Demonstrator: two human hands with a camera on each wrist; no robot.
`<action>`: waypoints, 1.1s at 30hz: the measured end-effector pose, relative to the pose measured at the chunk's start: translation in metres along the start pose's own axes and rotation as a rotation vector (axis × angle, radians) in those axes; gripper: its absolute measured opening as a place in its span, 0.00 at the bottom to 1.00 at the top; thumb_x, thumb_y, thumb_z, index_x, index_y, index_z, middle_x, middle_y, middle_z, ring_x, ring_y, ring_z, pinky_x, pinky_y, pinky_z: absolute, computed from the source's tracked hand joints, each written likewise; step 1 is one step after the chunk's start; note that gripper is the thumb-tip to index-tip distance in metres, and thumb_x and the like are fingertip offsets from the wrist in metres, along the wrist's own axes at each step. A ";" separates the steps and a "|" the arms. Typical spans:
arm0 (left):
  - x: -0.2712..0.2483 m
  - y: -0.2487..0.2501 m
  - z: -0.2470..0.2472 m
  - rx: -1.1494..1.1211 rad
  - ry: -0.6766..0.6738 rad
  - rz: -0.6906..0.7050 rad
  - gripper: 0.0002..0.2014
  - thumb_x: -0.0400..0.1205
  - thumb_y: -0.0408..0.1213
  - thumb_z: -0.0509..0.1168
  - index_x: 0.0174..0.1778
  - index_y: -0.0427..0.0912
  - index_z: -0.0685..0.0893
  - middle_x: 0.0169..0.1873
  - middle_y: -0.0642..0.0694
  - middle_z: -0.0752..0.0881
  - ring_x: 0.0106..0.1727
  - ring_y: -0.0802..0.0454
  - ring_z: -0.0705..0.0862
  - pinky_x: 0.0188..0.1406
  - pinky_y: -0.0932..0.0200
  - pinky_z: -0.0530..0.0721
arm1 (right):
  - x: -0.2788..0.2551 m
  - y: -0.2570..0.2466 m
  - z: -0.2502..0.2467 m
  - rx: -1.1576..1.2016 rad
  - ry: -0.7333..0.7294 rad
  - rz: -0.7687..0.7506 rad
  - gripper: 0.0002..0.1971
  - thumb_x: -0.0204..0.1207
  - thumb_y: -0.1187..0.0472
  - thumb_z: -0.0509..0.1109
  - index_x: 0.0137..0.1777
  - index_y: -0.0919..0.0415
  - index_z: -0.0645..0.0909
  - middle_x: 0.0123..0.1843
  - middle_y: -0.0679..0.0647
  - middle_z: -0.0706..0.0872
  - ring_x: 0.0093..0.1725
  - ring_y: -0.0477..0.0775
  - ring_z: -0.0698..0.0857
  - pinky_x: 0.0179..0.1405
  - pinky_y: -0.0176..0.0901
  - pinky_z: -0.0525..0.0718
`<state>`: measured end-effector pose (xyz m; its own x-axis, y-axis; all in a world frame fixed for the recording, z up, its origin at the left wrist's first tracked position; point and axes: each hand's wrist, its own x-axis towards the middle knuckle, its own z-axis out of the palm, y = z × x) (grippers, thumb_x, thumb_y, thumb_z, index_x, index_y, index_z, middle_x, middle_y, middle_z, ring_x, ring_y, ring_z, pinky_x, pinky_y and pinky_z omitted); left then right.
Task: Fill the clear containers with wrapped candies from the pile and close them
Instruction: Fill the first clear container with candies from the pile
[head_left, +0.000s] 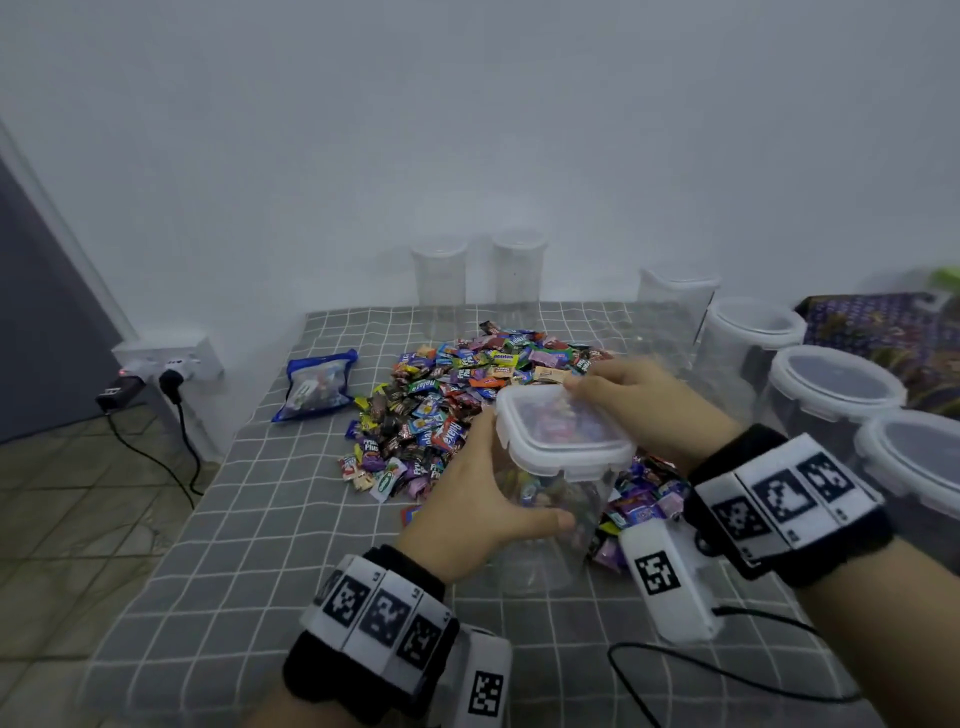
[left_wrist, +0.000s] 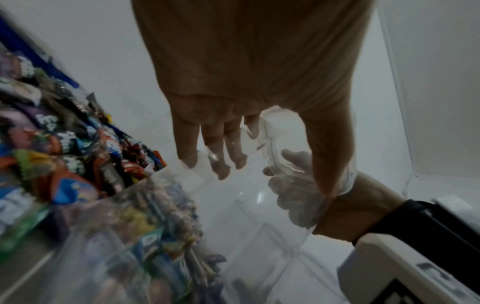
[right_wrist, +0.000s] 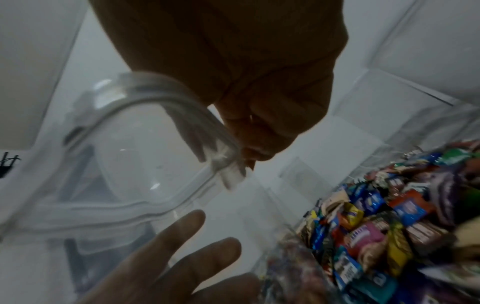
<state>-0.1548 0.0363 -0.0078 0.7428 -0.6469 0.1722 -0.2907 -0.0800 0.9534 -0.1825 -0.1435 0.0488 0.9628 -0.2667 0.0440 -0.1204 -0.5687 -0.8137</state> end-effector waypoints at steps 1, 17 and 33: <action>-0.001 -0.001 0.001 0.007 -0.008 0.003 0.42 0.61 0.32 0.81 0.66 0.60 0.67 0.56 0.76 0.79 0.61 0.73 0.79 0.57 0.72 0.78 | 0.000 0.002 0.001 0.019 -0.009 0.015 0.19 0.80 0.53 0.66 0.28 0.58 0.77 0.20 0.43 0.74 0.25 0.42 0.72 0.28 0.35 0.67; -0.009 -0.014 -0.014 -0.014 -0.067 -0.081 0.49 0.59 0.40 0.83 0.74 0.61 0.65 0.64 0.58 0.82 0.66 0.57 0.81 0.67 0.45 0.79 | -0.004 -0.004 0.007 -0.391 -0.240 -0.208 0.13 0.79 0.43 0.61 0.41 0.51 0.77 0.42 0.47 0.79 0.46 0.48 0.78 0.49 0.46 0.73; -0.005 -0.026 -0.025 0.157 -0.087 -0.115 0.55 0.58 0.47 0.81 0.78 0.61 0.55 0.66 0.61 0.78 0.68 0.63 0.77 0.68 0.51 0.78 | 0.017 -0.020 0.032 -0.500 -0.303 -0.326 0.22 0.79 0.39 0.58 0.44 0.59 0.78 0.43 0.54 0.82 0.46 0.55 0.80 0.52 0.52 0.78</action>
<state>-0.1356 0.0601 -0.0275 0.7239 -0.6890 0.0361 -0.3024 -0.2698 0.9142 -0.1561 -0.1113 0.0472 0.9855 0.1686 0.0177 0.1606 -0.8949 -0.4163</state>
